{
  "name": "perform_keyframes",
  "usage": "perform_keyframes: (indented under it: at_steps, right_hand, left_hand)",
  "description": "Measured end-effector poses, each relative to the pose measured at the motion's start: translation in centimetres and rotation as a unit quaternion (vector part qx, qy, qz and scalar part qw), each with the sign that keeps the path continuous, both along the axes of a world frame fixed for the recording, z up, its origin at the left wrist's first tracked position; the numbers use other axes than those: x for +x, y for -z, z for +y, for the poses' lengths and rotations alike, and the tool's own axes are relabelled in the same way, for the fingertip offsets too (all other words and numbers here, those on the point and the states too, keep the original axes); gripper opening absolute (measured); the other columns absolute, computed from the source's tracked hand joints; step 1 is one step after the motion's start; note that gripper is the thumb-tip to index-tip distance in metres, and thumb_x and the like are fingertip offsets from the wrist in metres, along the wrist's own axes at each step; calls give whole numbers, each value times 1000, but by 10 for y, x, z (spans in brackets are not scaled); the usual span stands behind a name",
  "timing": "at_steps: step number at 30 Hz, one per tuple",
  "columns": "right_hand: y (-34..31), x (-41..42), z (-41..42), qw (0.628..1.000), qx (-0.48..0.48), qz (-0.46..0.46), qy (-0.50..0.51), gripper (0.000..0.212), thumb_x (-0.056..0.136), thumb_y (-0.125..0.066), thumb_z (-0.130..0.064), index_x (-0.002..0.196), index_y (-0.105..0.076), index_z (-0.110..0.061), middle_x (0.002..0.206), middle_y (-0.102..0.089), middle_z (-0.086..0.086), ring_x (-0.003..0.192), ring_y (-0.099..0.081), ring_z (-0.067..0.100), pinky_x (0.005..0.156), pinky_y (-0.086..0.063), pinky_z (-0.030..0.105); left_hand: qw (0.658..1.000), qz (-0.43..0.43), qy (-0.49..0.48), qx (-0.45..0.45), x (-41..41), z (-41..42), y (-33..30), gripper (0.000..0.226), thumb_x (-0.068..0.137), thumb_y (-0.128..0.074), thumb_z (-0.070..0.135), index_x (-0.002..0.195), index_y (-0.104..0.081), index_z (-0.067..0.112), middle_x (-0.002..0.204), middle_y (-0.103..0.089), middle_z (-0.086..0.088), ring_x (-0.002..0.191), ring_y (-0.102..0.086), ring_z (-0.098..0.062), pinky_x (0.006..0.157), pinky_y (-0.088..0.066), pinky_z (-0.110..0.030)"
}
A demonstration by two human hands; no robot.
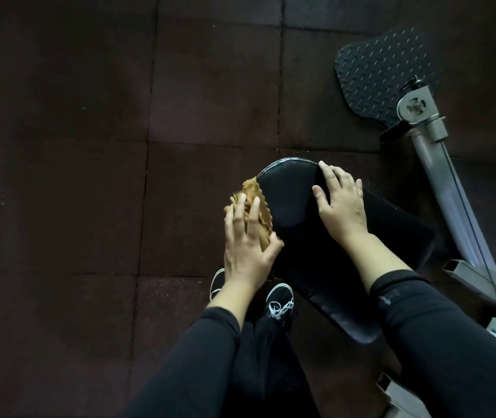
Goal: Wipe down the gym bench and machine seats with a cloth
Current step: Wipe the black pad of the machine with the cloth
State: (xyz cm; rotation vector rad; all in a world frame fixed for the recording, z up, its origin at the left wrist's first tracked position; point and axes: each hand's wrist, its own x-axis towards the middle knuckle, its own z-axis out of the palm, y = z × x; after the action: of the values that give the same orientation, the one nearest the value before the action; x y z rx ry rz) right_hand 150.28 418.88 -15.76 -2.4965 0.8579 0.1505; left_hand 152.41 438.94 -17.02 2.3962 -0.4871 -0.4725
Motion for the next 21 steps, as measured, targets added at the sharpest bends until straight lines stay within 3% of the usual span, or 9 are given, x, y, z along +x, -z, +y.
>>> perform_keyframes:
  at_steps: [4,9,11,16,19,21]
  right_hand:
    - [3,1,0,1000,-1,-3,0,50,97,-43,-32,145,-30,-27,145,-35,2,139,-25,17,117,0,42]
    - [3,2,-1,1000,-4,-1,7,50,97,-43,-32,145,-30,-27,146,-34,3,139,-24,17,118,-1,42]
    - [1,3,0,1000,-1,5,6,50,97,-43,-32,146,-30,-27,147,-34,2,140,-23,17,118,0,41]
    - [-1,4,1,1000,-6,12,-7,50,97,-43,-33,146,-29,-28,147,-34,1,140,-24,16,118,-1,40]
    - [0,1,1,1000,-3,4,4,51,97,-44,-32,146,-30,-28,147,-34,1,140,-24,16,118,-2,41]
    - [0,-1,0,1000,6,0,7,50,97,-44,-32,145,-31,-28,147,-34,1,140,-24,15,118,-1,41]
  left_hand:
    - [986,-110,89,91,-20,5,6,72,83,-47,47,148,-29,23,157,-20,-3,146,-11,-32,112,-20,-52]
    - [964,-158,170,132,10,-11,2,75,81,-47,55,149,-35,25,159,-24,0,147,-11,-26,120,-6,-48]
    - [971,-135,156,125,25,-17,2,75,81,-45,56,149,-35,27,159,-23,1,147,-10,-25,119,-9,-48]
    - [997,59,-4,52,38,-20,-5,79,82,-40,58,153,-19,32,161,-12,5,146,-12,-26,110,-32,-45]
    - [996,76,-47,21,21,-16,-10,83,82,-33,57,155,-15,23,161,-13,0,145,-16,-27,112,-32,-47]
    - [998,49,-38,24,2,-12,-9,80,86,-38,50,154,-15,17,162,-11,-7,147,-10,-30,117,-23,-52]
